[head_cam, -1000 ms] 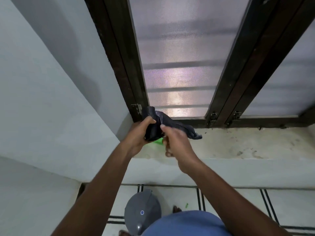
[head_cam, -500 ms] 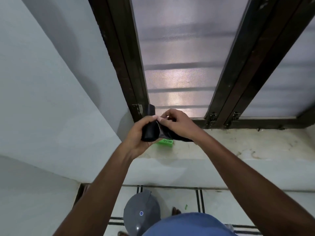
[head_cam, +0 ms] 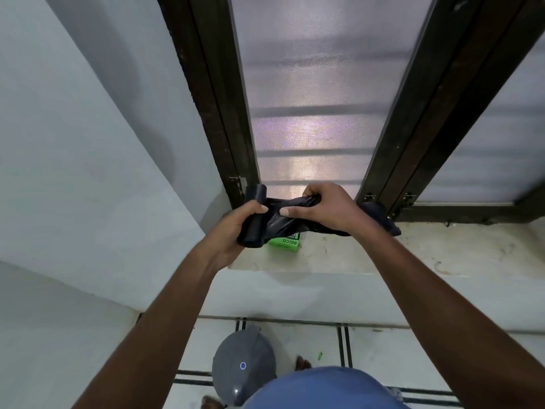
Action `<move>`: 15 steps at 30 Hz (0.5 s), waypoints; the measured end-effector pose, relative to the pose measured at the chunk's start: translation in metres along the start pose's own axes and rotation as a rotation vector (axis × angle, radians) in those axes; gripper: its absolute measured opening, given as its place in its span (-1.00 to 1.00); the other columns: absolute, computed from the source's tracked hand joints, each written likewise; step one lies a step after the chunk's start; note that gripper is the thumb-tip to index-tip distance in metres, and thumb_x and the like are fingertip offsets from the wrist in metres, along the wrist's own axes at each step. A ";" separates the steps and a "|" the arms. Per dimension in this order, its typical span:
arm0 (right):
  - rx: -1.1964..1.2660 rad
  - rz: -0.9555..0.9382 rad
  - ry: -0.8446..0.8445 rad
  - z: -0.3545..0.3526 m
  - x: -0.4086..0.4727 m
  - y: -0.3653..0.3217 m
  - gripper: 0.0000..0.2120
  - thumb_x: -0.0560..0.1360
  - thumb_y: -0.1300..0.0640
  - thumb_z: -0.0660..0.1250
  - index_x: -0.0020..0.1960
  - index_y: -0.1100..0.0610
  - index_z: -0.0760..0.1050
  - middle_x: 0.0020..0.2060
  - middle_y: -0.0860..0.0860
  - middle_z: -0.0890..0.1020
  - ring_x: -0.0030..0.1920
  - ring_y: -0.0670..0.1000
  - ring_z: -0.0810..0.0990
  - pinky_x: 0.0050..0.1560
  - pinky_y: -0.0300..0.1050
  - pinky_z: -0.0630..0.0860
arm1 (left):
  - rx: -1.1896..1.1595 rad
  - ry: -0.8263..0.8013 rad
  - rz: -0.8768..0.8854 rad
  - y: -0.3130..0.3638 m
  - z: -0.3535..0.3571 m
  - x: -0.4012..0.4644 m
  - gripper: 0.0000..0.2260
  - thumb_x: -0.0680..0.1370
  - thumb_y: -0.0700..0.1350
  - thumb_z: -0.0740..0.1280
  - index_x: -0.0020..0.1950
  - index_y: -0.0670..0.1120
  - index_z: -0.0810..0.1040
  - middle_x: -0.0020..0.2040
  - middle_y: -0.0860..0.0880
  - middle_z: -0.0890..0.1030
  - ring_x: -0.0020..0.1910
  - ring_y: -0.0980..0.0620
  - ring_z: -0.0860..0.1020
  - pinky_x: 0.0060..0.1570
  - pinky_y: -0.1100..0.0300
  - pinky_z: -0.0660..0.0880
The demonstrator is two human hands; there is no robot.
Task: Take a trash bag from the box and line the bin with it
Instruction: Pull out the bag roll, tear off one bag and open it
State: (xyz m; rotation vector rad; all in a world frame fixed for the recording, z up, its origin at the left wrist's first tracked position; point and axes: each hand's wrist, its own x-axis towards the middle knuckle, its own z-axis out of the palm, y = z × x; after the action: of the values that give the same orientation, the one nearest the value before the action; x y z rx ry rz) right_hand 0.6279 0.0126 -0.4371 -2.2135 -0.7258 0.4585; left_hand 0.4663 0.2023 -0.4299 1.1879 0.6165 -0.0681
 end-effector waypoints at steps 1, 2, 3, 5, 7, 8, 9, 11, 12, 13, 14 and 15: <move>-0.011 0.011 -0.003 -0.002 0.000 0.001 -0.23 0.14 -0.66 0.57 -0.19 0.04 0.57 -0.28 -0.07 0.67 -0.17 0.01 0.68 -0.12 0.02 0.54 | 0.001 0.005 0.010 0.000 -0.001 0.000 -0.62 0.60 -0.09 0.41 0.39 -0.19 0.64 0.24 -0.21 0.74 0.04 -0.07 0.70 -0.16 0.16 0.61; -0.020 0.023 -0.003 -0.004 -0.001 0.001 -0.21 0.12 -0.68 0.56 -0.18 0.04 0.57 -0.26 -0.05 0.68 -0.15 0.03 0.70 -0.12 0.03 0.55 | 0.006 0.004 0.018 0.000 -0.001 0.000 -0.60 0.59 -0.10 0.41 0.40 -0.19 0.64 0.26 -0.21 0.74 0.07 -0.08 0.70 -0.12 0.14 0.62; -0.026 0.030 0.000 -0.005 -0.002 0.001 -0.19 0.11 -0.69 0.56 -0.17 0.04 0.57 -0.25 -0.04 0.69 -0.14 0.03 0.70 -0.13 0.02 0.54 | 0.000 0.003 0.015 0.001 -0.002 0.000 -0.61 0.57 -0.11 0.40 0.39 -0.18 0.65 0.25 -0.20 0.74 0.08 -0.09 0.69 -0.08 0.11 0.61; -0.046 0.040 0.008 -0.009 -0.004 0.002 -0.17 0.09 -0.70 0.55 -0.17 0.04 0.57 -0.25 -0.04 0.70 -0.16 0.03 0.70 -0.15 0.00 0.52 | -0.040 0.012 -0.001 0.002 -0.002 0.000 -0.68 0.54 -0.13 0.35 0.26 -0.16 0.69 0.16 -0.20 0.73 0.01 -0.12 0.66 -0.07 0.07 0.58; -0.085 0.048 0.012 -0.011 -0.005 0.002 -0.16 0.09 -0.72 0.53 -0.16 0.05 0.57 -0.24 -0.04 0.70 -0.16 0.02 0.70 -0.16 0.01 0.51 | -0.096 0.032 -0.002 0.003 -0.003 0.000 -0.78 0.58 -0.17 0.33 0.11 -0.15 0.74 0.09 -0.19 0.73 -0.05 -0.12 0.66 -0.04 0.03 0.55; -0.110 0.052 0.011 -0.012 -0.006 0.002 -0.15 0.09 -0.72 0.52 -0.16 0.05 0.57 -0.24 -0.05 0.70 -0.16 0.02 0.69 -0.16 0.01 0.51 | -0.098 0.049 0.007 0.004 -0.004 0.000 -0.80 0.59 -0.18 0.35 0.10 -0.16 0.74 0.08 -0.20 0.73 -0.05 -0.12 0.66 -0.03 0.03 0.55; -0.139 0.053 0.009 -0.013 -0.006 0.003 -0.16 0.10 -0.72 0.52 -0.16 0.05 0.57 -0.23 -0.05 0.70 -0.16 0.02 0.69 -0.16 0.01 0.50 | -0.076 0.071 0.020 0.005 -0.004 -0.001 -0.80 0.60 -0.17 0.38 0.14 -0.18 0.74 0.09 -0.20 0.74 -0.03 -0.12 0.67 -0.04 0.04 0.56; -0.211 0.058 0.001 -0.015 -0.006 0.004 -0.17 0.12 -0.72 0.51 -0.14 0.04 0.58 -0.20 -0.05 0.69 -0.14 0.03 0.66 -0.15 0.01 0.49 | -0.009 0.105 0.057 0.005 -0.004 -0.001 -0.77 0.58 -0.17 0.42 0.22 -0.18 0.71 0.10 -0.18 0.75 -0.03 -0.10 0.70 -0.12 0.10 0.61; -0.261 0.066 -0.014 -0.017 -0.005 0.005 -0.19 0.15 -0.70 0.51 -0.10 0.02 0.59 -0.16 -0.05 0.69 -0.11 0.03 0.66 -0.11 0.01 0.51 | 0.022 0.109 0.069 0.005 -0.004 -0.002 -0.75 0.58 -0.16 0.42 0.24 -0.16 0.70 0.10 -0.16 0.76 -0.03 -0.08 0.71 -0.16 0.11 0.62; -0.334 0.081 -0.040 -0.018 -0.003 0.006 -0.22 0.20 -0.67 0.51 -0.02 0.00 0.61 -0.08 -0.05 0.70 -0.03 0.05 0.67 -0.01 0.03 0.55 | 0.044 0.113 0.075 0.005 -0.004 -0.002 -0.72 0.58 -0.16 0.42 0.28 -0.13 0.68 0.12 -0.14 0.77 0.00 -0.08 0.72 -0.17 0.10 0.63; -0.437 0.093 -0.071 -0.019 -0.002 0.006 -0.25 0.27 -0.61 0.53 0.10 -0.01 0.62 0.03 -0.04 0.71 0.09 0.08 0.67 0.17 0.09 0.56 | 0.064 0.111 0.080 0.004 -0.006 -0.002 -0.68 0.58 -0.15 0.43 0.34 -0.10 0.65 0.16 -0.15 0.76 0.05 -0.09 0.73 -0.14 0.07 0.65; -0.539 0.093 -0.098 -0.019 0.000 0.006 -0.28 0.37 -0.52 0.54 0.26 0.00 0.61 0.17 0.00 0.71 0.25 0.13 0.64 0.41 0.18 0.47 | 0.084 0.111 0.081 0.004 -0.007 -0.001 -0.65 0.58 -0.13 0.43 0.37 -0.08 0.64 0.20 -0.15 0.75 0.09 -0.11 0.73 -0.10 0.04 0.66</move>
State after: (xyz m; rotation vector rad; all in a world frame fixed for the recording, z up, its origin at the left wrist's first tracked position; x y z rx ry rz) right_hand 0.6401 -0.0009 -0.4286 -2.7519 -0.8782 0.4592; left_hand 0.4643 0.2094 -0.4275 1.3030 0.6672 0.0411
